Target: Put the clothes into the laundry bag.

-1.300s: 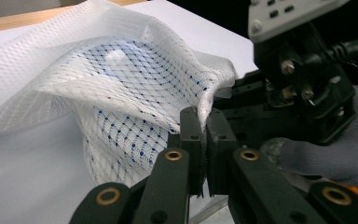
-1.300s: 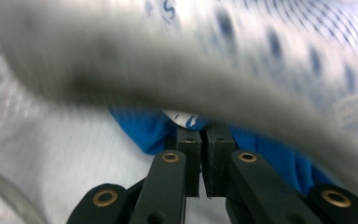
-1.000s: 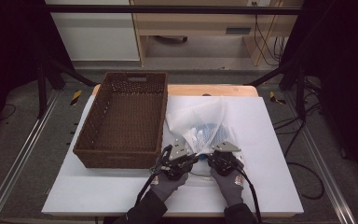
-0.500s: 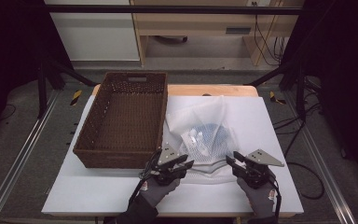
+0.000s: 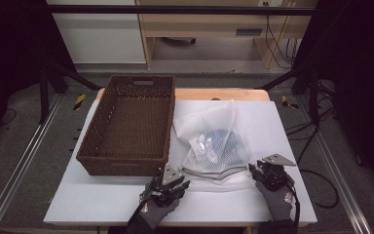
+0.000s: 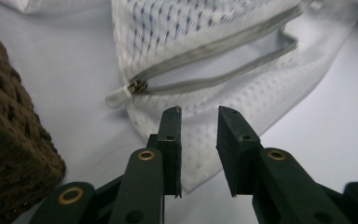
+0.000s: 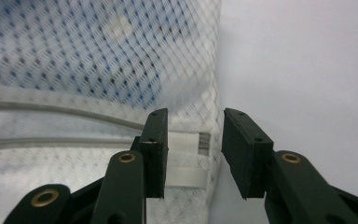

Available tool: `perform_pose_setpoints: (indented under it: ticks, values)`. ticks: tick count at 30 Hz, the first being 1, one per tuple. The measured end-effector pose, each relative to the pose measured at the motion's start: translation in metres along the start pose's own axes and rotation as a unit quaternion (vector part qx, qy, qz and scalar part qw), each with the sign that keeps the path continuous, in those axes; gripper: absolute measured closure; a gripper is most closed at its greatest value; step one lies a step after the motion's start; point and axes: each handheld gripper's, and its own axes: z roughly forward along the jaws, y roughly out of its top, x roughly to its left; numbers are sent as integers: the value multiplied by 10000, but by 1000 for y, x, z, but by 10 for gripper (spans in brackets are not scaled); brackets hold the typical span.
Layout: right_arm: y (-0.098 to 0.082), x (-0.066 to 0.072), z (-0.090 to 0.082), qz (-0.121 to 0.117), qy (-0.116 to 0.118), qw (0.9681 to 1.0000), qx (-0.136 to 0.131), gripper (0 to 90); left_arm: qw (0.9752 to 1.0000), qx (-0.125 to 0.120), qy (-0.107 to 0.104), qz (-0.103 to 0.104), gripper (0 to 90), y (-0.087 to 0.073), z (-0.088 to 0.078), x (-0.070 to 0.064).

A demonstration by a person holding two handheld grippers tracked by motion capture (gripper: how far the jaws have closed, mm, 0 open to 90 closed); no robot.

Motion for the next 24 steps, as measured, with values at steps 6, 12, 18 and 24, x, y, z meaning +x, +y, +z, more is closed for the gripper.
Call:
perform_pose_setpoints:
  ticks: [6,12,18,24]
  values:
    - [-2,-3,5,118,108,9998,99,681,9997,184,140,4,769,-6,9,4]
    - [-3,-2,2,199,73,9997,110,853,9990,215,401,-12,900,-5,10,2]
    - [-5,-4,-6,152,106,9998,9,900,9991,193,367,38,900,-5,10,3]
    - [-8,-8,-17,179,97,9997,-113,900,9995,189,236,-37,900,-8,-1,7]
